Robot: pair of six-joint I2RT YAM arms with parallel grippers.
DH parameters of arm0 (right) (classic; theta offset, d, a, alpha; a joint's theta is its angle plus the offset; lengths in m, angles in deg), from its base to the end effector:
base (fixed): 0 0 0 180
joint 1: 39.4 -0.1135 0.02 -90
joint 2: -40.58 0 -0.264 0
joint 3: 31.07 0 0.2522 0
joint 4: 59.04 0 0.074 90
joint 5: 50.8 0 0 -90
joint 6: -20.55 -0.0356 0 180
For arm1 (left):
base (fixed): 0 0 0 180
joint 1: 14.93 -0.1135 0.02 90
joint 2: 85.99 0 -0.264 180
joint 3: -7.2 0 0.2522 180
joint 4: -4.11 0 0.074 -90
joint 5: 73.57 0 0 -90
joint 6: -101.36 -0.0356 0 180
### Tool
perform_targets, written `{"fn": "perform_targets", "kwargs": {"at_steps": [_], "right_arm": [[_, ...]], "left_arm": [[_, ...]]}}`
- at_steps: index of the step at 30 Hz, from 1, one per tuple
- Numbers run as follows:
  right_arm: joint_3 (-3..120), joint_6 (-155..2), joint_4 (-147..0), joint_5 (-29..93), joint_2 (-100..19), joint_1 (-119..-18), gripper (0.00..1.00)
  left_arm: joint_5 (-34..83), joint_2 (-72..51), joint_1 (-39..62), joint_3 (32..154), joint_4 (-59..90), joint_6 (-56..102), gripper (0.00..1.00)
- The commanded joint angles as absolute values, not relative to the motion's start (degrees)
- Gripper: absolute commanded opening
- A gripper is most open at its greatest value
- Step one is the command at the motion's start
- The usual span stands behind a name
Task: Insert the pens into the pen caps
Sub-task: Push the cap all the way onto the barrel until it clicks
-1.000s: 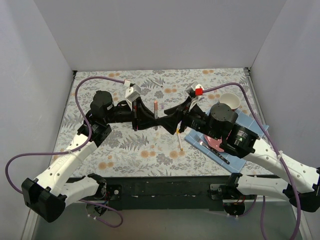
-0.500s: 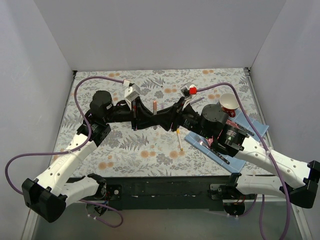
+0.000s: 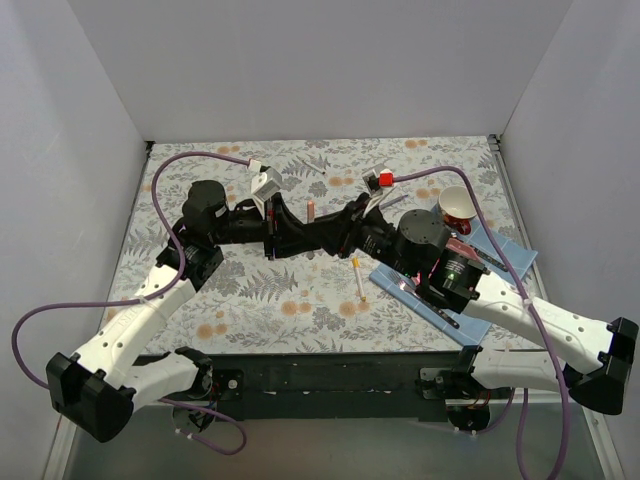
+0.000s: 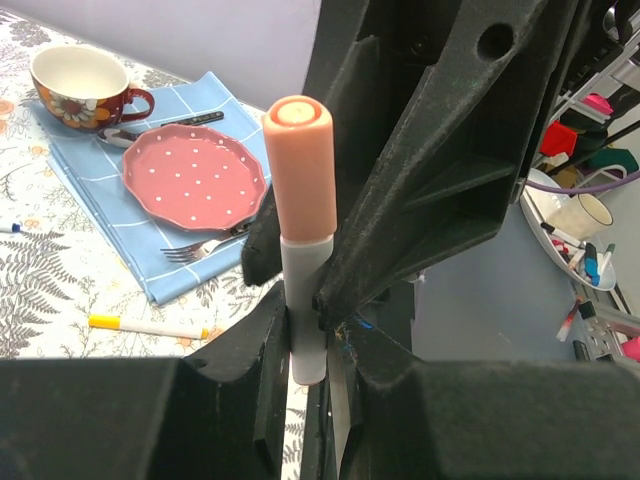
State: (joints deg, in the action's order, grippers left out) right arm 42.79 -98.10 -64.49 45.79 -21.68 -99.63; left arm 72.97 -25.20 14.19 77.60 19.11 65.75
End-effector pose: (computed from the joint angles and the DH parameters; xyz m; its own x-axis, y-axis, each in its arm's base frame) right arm 0.1291 0.2175 0.4096 -0.3396 0.3656 -0.8666 -0.7325 0.4752 0.4875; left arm 0.1891 -0.1394 0.3772 -0.8558 -0.0364 -0.5160 0.5120 0.0823 -0.8550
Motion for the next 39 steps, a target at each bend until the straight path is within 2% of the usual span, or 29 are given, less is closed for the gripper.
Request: {"fn": "perform_targets", "kwargs": {"at_steps": [1, 4, 6, 8, 9, 11, 14, 15, 18, 20, 23, 39], "right_arm": [[42.11, -99.34, -60.85, 48.34, -22.61, -99.61, 0.37], [42.46, -99.34, -60.94, 48.61, -23.31, -99.52, 0.36], [42.81, -99.25, -60.85, 47.64, -23.84, -99.61, 0.31], [42.99, -99.07, -60.24, 46.85, -24.63, -99.61, 0.15], [42.9, -98.81, -59.63, 45.37, -24.9, -99.61, 0.02], [42.46, -98.63, -57.61, 44.39, -24.9, -99.61, 0.01], [39.04, -100.03, -52.7, 46.04, -23.06, -99.61, 0.01], [38.34, -100.47, -51.72, 47.19, -22.45, -99.52, 0.01], [35.52, -101.71, -48.38, 50.79, -20.07, -99.52, 0.01], [33.33, -102.58, -46.54, 52.72, -18.4, -99.61, 0.01], [31.66, -103.03, -45.91, 54.57, -16.91, -99.61, 0.01], [29.98, -104.26, -42.4, 57.92, -15.23, -99.61, 0.01]], "left_arm": [[74.35, -25.79, 14.77, 77.3, 16.21, 65.94, 0.0], [74.44, -25.7, 14.77, 77.47, 16.21, 65.94, 0.0], [74.27, -25.61, 14.69, 77.65, 16.2, 65.94, 0.0], [73.83, -25.44, 14.77, 77.91, 16.21, 65.94, 0.0], [73.48, -25.35, 14.77, 78.0, 16.2, 66.03, 0.0], [72.25, -25.35, 14.69, 78.08, 16.2, 66.99, 0.0], [69.79, -25.61, 14.77, 78.0, 15.42, 69.27, 0.19], [68.13, -25.87, 14.69, 77.39, 14.8, 70.06, 0.32], [64.44, -27.8, 14.69, 73.19, 7.97, 75.42, 0.43], [63.55, -28.69, 14.77, 70.63, 0.5, 79.8, 0.47], [63.8, -28.6, 14.86, 68.86, -4.97, 82.81, 0.49], [62.14, -25.09, 17.32, 68.77, -6.21, 82.81, 0.49]]}}
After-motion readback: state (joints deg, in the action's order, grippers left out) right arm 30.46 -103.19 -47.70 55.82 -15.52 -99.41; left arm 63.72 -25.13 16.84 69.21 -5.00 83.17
